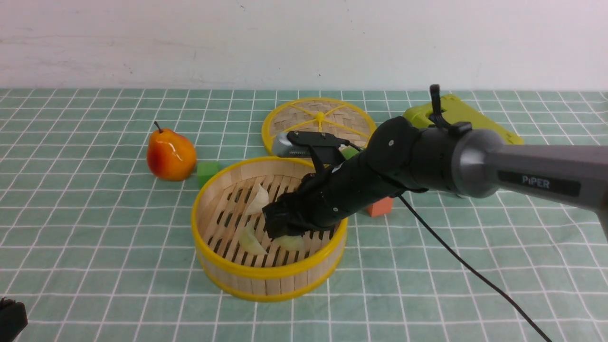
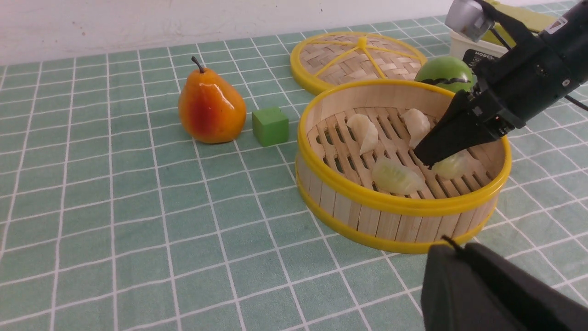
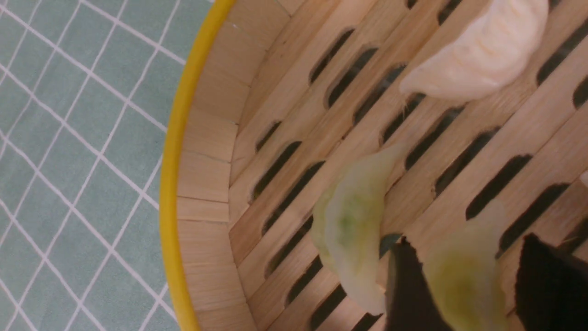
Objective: Put the dumplings into the steamer on the table with the blue tablecloth.
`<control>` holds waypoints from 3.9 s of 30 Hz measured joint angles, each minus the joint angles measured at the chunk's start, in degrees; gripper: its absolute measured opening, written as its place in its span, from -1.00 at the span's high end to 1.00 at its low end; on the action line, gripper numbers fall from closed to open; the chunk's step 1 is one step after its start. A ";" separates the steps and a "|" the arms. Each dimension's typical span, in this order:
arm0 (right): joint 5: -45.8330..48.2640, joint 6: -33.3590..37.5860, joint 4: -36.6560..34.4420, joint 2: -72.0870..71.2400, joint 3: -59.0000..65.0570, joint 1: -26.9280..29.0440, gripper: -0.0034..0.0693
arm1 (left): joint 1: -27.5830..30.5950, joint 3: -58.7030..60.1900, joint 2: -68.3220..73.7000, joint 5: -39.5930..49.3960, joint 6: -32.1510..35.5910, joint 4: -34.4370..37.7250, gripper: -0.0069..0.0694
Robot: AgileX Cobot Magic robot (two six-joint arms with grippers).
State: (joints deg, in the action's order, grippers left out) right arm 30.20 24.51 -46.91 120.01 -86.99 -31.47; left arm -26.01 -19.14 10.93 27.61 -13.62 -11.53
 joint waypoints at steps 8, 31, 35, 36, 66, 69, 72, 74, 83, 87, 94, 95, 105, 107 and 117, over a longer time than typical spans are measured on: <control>1.95 -0.91 1.10 -2.26 -0.06 0.86 -0.39 | 0.00 0.00 0.00 0.47 0.00 0.00 0.77; 16.34 -10.06 36.62 -67.14 38.67 8.23 0.92 | 0.00 0.00 0.00 0.67 0.00 0.00 0.72; 7.52 -10.06 40.21 -76.46 50.87 8.23 0.92 | 0.00 0.00 0.00 0.67 0.00 0.00 0.72; 6.03 -10.06 40.35 -78.10 52.77 8.23 0.91 | 0.00 0.00 0.00 0.67 0.00 0.00 0.72; -28.57 -12.88 47.58 -119.37 88.08 26.44 0.87 | 0.00 0.00 0.00 0.94 0.00 -0.25 0.64; -25.87 -17.48 47.33 -120.54 88.47 29.68 0.87 | 0.00 0.00 0.00 1.06 0.00 -0.25 0.63; -21.64 -21.98 47.38 -120.65 88.51 31.52 0.87 | 0.00 0.00 0.00 1.05 0.00 -0.30 0.63; -15.86 -25.57 47.38 -120.65 88.51 32.07 0.87 | 0.00 0.00 0.00 1.20 0.00 -0.38 0.62; -8.96 -29.54 47.33 -120.65 88.12 32.13 0.85 | 0.00 0.00 0.00 2.10 0.00 -0.38 0.60; -8.80 -29.54 47.33 -120.65 88.10 32.13 0.84 | 0.00 0.00 0.00 2.10 0.00 -0.42 0.59; -8.68 -29.75 47.28 -120.65 88.06 32.13 0.81 | 0.00 0.00 0.00 2.10 0.00 -0.42 0.58; -8.68 -29.75 47.27 -120.65 88.06 32.13 0.81 | 0.00 0.00 0.00 2.10 0.00 -0.42 0.58; -8.68 -29.75 46.91 -120.65 88.06 32.13 0.79 | 0.00 0.00 0.00 2.10 0.00 -0.42 0.55; -8.68 -29.75 46.91 -120.65 88.06 32.13 0.78 | 0.00 0.00 0.00 2.10 0.00 -0.42 0.54; -8.66 -29.75 46.91 -120.65 88.06 32.13 0.73 | 0.36 3.19 -2.49 0.69 0.00 -1.52 0.52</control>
State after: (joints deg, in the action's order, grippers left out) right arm 21.53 -5.24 0.00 -0.64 1.06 0.65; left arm -25.65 -15.95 8.44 28.29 -13.62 -13.05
